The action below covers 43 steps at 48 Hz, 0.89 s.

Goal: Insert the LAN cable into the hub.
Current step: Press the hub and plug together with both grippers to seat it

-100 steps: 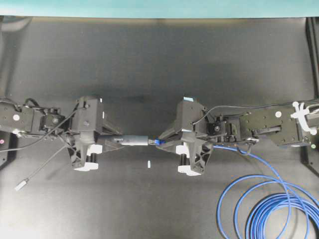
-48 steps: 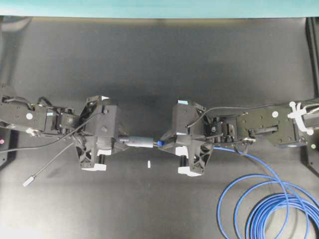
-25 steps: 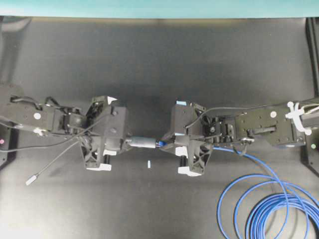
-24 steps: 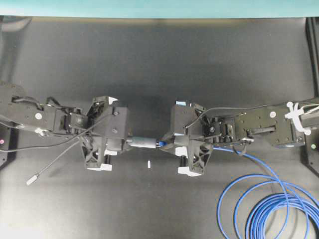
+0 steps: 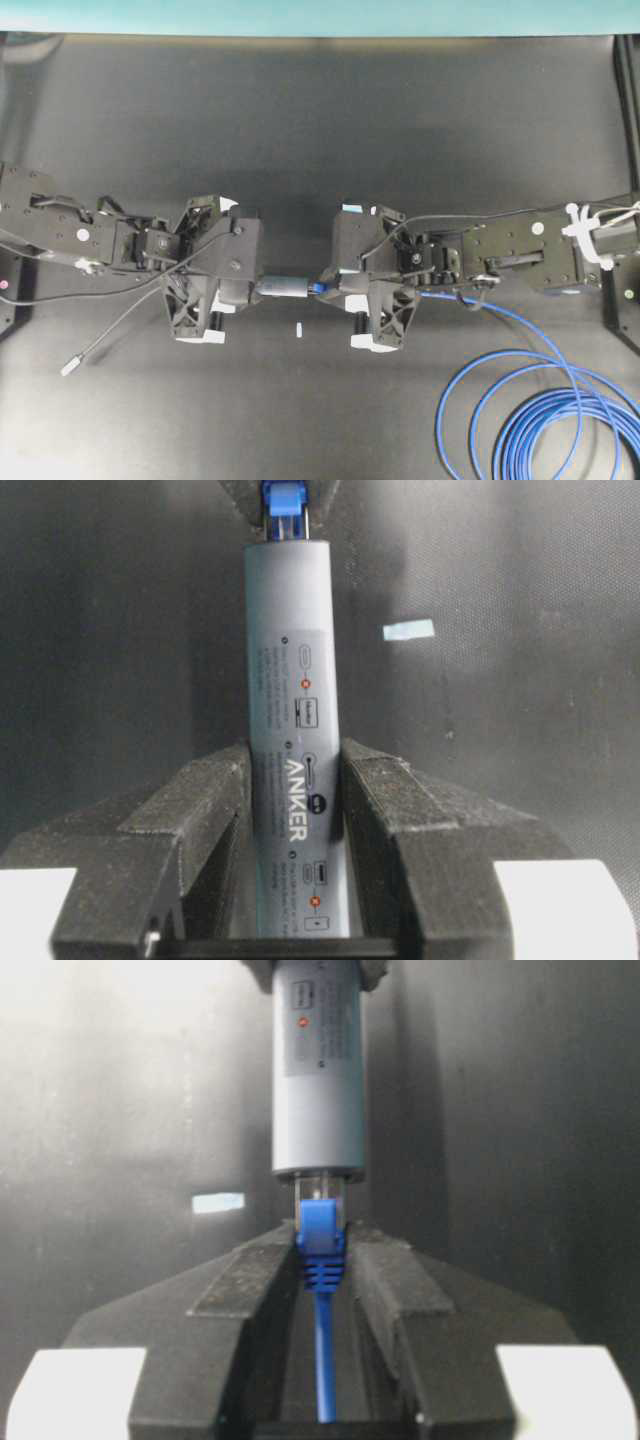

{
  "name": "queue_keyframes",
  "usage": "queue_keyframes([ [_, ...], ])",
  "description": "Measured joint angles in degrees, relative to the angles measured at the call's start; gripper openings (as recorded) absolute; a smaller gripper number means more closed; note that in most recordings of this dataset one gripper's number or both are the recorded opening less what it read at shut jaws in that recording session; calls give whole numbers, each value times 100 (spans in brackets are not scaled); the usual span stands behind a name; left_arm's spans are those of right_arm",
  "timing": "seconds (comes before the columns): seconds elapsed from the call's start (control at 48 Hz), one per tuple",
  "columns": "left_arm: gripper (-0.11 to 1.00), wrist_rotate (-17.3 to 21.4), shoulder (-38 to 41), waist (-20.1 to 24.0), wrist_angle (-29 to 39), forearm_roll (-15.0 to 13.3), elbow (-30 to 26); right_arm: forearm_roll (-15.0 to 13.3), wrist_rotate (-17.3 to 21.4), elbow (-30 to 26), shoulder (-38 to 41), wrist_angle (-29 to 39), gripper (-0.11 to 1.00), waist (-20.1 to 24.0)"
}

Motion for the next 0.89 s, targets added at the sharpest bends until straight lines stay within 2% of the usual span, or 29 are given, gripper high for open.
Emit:
queue_keyframes([
  [0.271, 28, 9, 53, 0, 26, 9, -88, 0, -9, -35, 62, 132, 13, 0],
  [0.77, 28, -18, 44, -62, 475, 0, -105, 0, 0, -123, 26, 343, 14, 9],
  [0.812, 28, -26, 44, -62, 483, 9, -105, 0, 0, -123, 18, 352, 20, 9],
  [0.895, 28, -26, 44, -88, 475, 9, -114, 26, 9, -132, -18, 352, 45, 0],
])
